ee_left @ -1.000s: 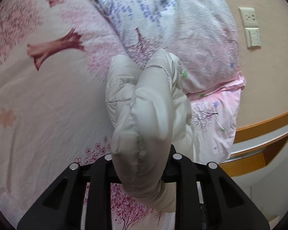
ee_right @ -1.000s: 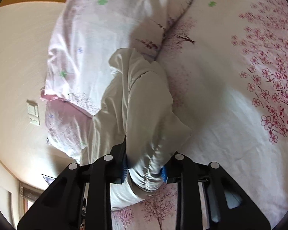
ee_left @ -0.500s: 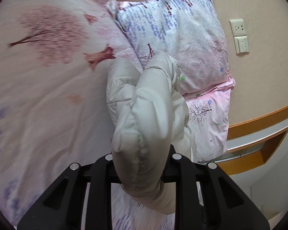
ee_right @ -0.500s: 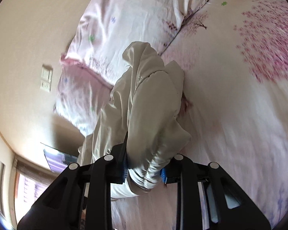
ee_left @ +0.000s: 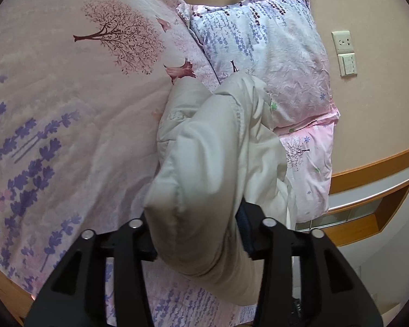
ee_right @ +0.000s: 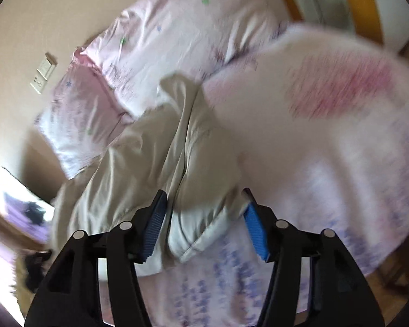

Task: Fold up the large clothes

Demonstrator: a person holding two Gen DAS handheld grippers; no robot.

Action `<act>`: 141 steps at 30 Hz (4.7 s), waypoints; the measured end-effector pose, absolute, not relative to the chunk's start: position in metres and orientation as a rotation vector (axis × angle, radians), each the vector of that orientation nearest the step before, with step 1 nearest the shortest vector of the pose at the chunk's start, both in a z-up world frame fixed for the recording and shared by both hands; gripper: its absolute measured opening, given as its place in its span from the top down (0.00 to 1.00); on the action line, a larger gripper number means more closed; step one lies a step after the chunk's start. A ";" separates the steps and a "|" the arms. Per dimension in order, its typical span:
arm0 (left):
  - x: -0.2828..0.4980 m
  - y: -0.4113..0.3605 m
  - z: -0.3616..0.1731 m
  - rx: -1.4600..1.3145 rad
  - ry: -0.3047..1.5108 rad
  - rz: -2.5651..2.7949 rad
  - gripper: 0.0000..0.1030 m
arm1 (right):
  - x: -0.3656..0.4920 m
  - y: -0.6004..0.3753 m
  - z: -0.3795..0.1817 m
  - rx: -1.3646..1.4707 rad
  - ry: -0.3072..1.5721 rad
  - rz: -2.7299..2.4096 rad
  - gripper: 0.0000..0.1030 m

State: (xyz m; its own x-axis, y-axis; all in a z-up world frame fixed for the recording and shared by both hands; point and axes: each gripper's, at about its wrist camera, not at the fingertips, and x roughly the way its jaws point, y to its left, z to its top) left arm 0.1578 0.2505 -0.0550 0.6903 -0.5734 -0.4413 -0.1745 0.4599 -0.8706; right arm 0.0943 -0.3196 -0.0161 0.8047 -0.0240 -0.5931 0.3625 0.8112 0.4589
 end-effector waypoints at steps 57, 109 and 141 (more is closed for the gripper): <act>0.165 0.242 -0.029 -0.967 0.690 -0.245 0.63 | 0.300 -0.128 0.002 0.236 1.050 0.306 0.83; 0.123 0.023 0.110 -0.391 0.340 -0.681 0.67 | 0.292 -0.218 -0.022 0.263 1.077 0.324 0.90; 0.104 -0.184 0.073 0.006 0.410 -0.947 0.66 | 0.144 -0.426 -0.006 0.515 0.707 -0.073 0.77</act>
State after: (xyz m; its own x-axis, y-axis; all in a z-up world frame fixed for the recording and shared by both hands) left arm 0.1037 -0.1844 0.0732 0.5129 -0.7865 -0.3439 0.7889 0.5899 -0.1724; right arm 0.1444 -0.4260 -0.0064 0.7635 0.1068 -0.6369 0.2345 0.8731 0.4275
